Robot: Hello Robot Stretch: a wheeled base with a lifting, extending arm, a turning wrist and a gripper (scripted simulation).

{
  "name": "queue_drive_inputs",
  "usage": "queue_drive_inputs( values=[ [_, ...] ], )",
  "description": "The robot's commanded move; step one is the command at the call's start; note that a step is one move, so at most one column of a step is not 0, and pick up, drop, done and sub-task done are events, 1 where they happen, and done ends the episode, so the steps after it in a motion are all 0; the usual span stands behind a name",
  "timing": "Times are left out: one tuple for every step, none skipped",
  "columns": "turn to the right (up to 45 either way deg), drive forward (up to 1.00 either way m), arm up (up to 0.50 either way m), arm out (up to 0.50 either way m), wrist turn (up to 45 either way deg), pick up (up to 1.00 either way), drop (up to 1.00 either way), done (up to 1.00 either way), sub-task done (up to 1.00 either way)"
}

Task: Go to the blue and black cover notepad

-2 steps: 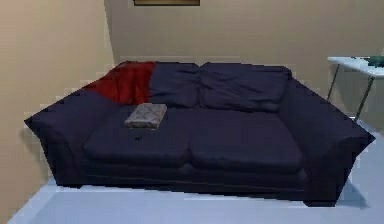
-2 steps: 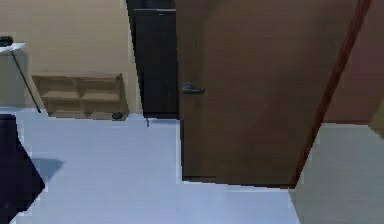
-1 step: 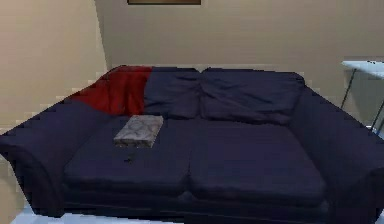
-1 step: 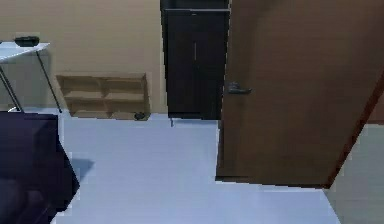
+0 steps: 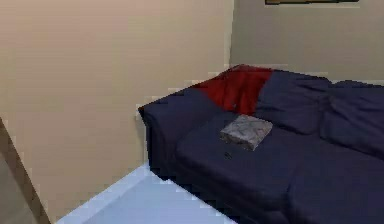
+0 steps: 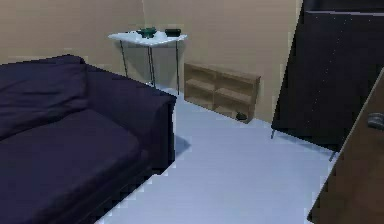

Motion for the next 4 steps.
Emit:
queue_drive_inputs(
  values=[
    [0.0,0.55,0.0,0.0,0.0,0.0,0.0,0.0,0.0],
    [-45.0,0.0,0.0,0.0,0.0,0.0,0.0,0.0,0.0],
    [-18.0,0.0,0.0,0.0,0.0,0.0,0.0,0.0,0.0],
    [-3.0,0.0,0.0,0.0,0.0,0.0,0.0,0.0,0.0]
  ],
)
